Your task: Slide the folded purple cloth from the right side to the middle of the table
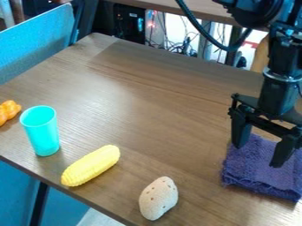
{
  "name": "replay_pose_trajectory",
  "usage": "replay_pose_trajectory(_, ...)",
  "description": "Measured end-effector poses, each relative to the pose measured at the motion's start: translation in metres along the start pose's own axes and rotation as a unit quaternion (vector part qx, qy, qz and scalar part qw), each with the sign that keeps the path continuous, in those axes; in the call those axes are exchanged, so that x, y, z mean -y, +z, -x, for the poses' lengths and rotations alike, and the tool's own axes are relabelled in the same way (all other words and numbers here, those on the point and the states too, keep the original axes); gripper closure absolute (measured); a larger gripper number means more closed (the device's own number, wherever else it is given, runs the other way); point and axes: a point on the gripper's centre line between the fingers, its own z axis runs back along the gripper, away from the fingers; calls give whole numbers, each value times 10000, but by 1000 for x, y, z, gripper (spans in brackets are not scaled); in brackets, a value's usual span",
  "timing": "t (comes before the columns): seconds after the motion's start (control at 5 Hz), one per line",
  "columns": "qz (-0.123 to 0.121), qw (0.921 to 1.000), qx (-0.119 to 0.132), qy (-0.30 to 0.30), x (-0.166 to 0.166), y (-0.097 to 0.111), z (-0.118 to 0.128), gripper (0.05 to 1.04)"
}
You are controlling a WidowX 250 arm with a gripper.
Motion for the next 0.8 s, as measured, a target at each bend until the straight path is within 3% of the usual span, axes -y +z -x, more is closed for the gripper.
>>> replay_pose_trajectory(0.2,-34,9998,-212,14,-1,-15,3,87)
replay_pose_trajectory(0.4,-79,9996,171,192,-2,-20,-10,87)
replay_pose_trajectory(0.8,61,9989,238,394,4,-35,-25,87)
